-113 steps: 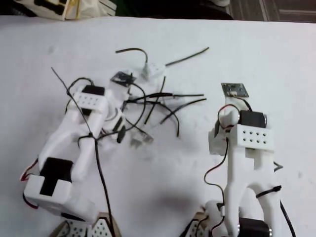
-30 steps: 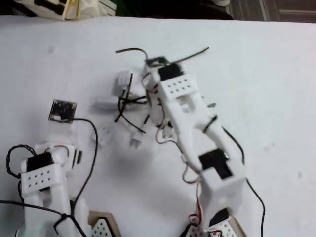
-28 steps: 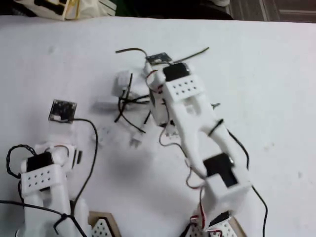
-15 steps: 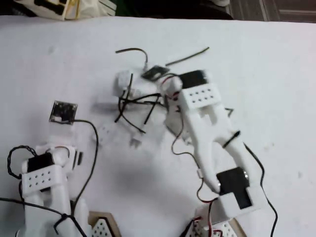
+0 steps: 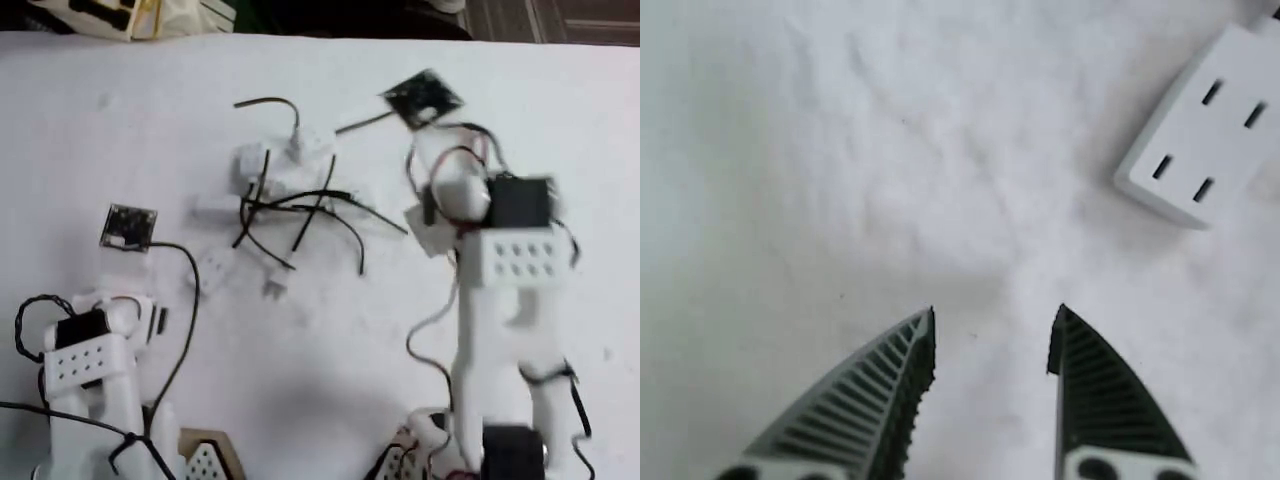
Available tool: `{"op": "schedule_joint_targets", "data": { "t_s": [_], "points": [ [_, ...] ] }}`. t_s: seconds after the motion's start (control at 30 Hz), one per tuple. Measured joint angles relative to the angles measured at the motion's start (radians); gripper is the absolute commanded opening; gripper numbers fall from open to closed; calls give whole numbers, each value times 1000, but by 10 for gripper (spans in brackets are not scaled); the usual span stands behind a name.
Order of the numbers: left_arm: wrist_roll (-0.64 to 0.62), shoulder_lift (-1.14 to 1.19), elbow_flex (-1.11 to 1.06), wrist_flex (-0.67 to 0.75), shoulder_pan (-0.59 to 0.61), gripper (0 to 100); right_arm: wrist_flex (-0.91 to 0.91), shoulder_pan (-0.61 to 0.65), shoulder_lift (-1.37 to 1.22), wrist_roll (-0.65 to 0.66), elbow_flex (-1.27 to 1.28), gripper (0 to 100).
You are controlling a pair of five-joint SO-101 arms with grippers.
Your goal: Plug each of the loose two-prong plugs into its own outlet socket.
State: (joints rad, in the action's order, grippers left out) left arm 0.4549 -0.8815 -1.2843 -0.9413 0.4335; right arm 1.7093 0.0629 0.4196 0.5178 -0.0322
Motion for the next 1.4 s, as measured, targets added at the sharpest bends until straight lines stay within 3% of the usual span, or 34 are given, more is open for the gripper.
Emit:
{"op": "schedule_joint_targets", "data": {
  "t_s": [0.33, 0.47, 0.7, 0.83, 0.93, 1.13, 1.4],
  "points": [
    [0, 0, 0, 0, 0, 195, 0, -3, 178, -6, 46, 18],
    [0, 0, 0, 0, 0, 195, -75, 21, 71, -87, 196, 18],
    [0, 0, -3, 0, 0, 195, -367, 121, -207, -259, 410, 19],
    [0, 0, -3, 0, 0, 195, -451, 195, -350, -351, 419, 111],
    [0, 0, -3, 0, 0, 195, -448, 212, -419, -373, 419, 178],
    [0, 0, -3, 0, 0, 195, -313, 210, -420, -362, 387, 146],
    [0, 0, -3, 0, 0, 195, -302, 215, -446, -361, 394, 145]
  ]
}}
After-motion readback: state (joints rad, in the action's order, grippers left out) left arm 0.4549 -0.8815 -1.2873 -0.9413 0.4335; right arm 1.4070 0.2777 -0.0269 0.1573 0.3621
